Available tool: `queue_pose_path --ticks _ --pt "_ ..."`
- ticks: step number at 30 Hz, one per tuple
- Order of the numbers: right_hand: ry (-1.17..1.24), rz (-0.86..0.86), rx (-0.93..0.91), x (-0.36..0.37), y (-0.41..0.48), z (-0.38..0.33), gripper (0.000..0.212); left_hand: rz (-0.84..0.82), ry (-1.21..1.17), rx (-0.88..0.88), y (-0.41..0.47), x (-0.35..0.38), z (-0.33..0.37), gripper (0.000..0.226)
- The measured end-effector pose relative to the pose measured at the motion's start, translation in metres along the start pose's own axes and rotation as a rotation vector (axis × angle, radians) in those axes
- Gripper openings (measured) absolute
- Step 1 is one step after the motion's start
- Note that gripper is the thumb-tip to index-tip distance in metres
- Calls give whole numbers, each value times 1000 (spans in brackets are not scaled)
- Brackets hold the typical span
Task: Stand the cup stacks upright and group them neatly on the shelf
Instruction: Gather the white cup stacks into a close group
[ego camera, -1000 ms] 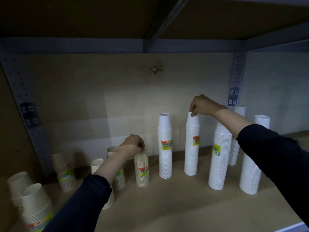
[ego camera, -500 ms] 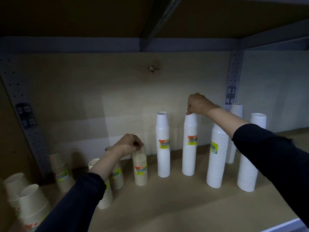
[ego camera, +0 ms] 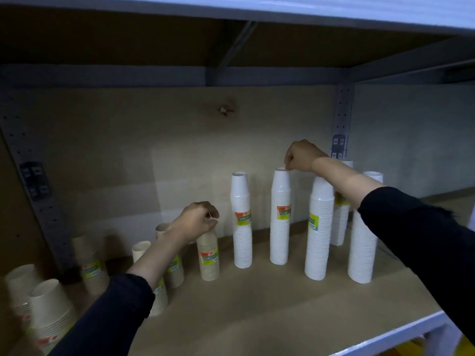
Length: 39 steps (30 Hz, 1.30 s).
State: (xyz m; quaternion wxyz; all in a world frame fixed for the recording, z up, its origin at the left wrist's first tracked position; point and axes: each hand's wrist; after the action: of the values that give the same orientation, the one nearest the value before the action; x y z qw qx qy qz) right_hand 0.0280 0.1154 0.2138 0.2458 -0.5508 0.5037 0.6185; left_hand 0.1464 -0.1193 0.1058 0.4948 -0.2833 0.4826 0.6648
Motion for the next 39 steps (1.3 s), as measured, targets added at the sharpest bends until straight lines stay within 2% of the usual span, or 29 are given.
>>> queue_pose_path --ticks 11,20,28,32,36,39 --pt "-46 95 72 -41 -58 47 28 -47 24 164 -11 17 55 26" --pt "-117 92 238 -55 -84 95 27 19 -64 265 19 29 108 26" --pt "-90 79 294 -49 -88 116 29 100 -70 347 62 30 159 32" --pt "-73 24 275 -40 -81 117 33 65 -52 358 83 31 173 34" --pt "-78 -30 254 -31 -75 114 45 -48 -59 365 100 34 178 36" --pt "-88 -45 254 -23 -71 116 42 -93 -70 352 110 35 180 35"
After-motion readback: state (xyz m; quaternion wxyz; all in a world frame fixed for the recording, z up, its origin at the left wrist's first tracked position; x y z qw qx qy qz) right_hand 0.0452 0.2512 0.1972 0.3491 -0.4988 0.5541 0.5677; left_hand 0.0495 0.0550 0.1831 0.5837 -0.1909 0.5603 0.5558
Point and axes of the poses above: each hand's wrist, its own y-axis towards the middle knuckle, its own x-axis out of the palm, z = x × y, and after that the axes turned 7 degrees about -y, right-handed
